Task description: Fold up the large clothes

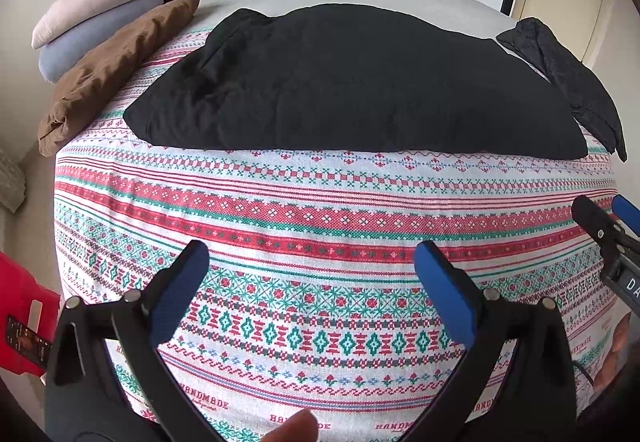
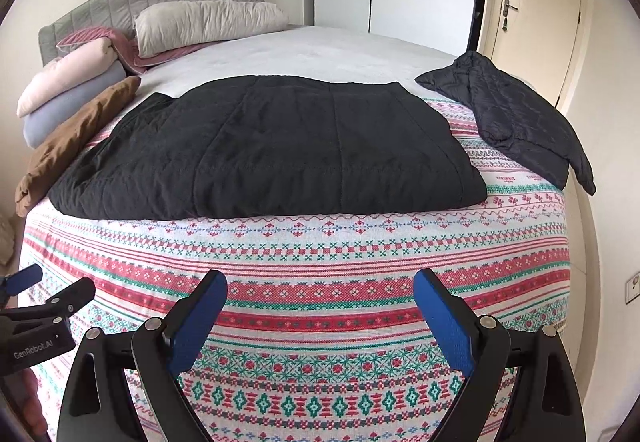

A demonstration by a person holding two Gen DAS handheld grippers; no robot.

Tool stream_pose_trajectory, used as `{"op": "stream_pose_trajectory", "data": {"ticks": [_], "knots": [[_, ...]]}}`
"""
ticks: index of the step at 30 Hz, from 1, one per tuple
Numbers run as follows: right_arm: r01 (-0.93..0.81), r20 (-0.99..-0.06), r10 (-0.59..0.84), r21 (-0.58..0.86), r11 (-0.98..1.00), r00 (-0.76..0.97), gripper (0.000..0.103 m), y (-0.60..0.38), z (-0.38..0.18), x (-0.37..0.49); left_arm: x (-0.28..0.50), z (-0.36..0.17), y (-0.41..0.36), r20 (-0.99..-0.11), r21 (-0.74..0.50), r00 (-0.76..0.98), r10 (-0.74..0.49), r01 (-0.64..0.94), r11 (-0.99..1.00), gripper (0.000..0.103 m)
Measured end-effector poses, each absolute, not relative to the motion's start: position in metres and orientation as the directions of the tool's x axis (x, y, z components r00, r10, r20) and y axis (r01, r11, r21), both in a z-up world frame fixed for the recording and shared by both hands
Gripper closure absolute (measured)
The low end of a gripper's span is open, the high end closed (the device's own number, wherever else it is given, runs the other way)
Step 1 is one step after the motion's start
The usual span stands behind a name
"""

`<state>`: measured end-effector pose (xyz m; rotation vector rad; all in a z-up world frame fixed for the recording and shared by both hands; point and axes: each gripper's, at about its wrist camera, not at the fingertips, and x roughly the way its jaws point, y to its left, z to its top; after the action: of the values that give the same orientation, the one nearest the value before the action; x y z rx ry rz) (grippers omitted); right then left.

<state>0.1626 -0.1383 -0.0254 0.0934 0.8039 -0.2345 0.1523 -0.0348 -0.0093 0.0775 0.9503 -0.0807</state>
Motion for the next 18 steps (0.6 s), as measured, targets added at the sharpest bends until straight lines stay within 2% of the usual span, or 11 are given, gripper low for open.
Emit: {"op": "stream_pose_trajectory", "data": {"ticks": [7, 11, 18], "knots": [[0.218, -0.691, -0.218, -0.089, 0.972, 0.69, 0.008, -0.127, -0.026, 0.158, 0.157, -0.017, -0.05, -0.834, 0.039, 0.55, -0.038, 0.128, 0.991, 0.001], [0.17, -0.699, -0.156, -0.05, 0.984, 0.698, 0.008, -0.124, -0.027, 0.154, 0.158, -0.018, -0.049, -0.843, 0.026, 0.536, -0.046, 0.126, 0.992, 0.001], [0.188, -0.706, -0.15, -0.023, 0.982, 0.693, 0.008, -0.131, -0.027, 0.147, 0.155, -0.009, -0.047, -0.832, -0.007, 0.549, -0.074, 0.123, 0.992, 0.001]]}}
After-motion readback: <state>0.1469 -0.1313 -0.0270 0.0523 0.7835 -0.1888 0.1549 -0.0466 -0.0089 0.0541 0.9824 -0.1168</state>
